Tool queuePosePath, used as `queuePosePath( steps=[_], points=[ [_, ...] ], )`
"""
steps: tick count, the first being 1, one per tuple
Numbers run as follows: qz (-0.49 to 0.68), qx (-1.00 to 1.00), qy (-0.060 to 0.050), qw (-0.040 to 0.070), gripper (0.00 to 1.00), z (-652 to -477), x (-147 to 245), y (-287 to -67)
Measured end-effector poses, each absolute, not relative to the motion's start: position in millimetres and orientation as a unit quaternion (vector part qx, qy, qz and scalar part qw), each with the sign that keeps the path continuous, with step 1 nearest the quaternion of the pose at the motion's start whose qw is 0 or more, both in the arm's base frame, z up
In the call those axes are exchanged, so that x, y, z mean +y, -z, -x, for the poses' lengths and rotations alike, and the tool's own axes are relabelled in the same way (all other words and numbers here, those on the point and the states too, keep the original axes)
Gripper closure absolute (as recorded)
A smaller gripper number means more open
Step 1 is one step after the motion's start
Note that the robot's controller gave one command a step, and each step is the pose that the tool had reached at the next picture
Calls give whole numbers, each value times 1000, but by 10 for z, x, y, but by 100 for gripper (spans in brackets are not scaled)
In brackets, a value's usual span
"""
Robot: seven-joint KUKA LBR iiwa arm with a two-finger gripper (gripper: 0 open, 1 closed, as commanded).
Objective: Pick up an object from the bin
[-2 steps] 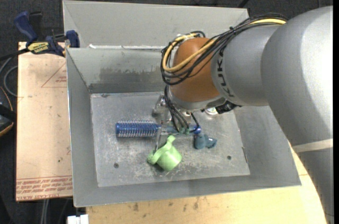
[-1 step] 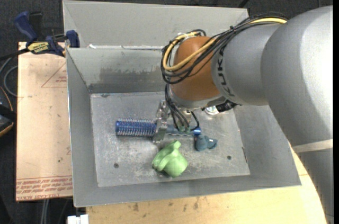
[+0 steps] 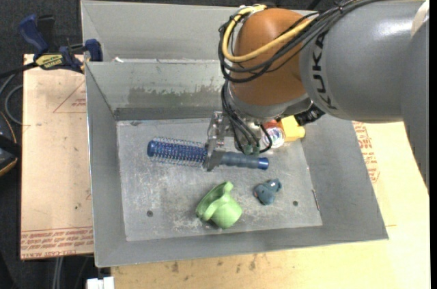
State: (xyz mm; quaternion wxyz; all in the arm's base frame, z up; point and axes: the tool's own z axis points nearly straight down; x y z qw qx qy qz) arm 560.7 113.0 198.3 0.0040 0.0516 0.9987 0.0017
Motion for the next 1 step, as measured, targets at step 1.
queuePosePath(
  steps=[1],
  points=[
    [-34,999,-1,5,100,-5604,1141,-3085]
  ],
)
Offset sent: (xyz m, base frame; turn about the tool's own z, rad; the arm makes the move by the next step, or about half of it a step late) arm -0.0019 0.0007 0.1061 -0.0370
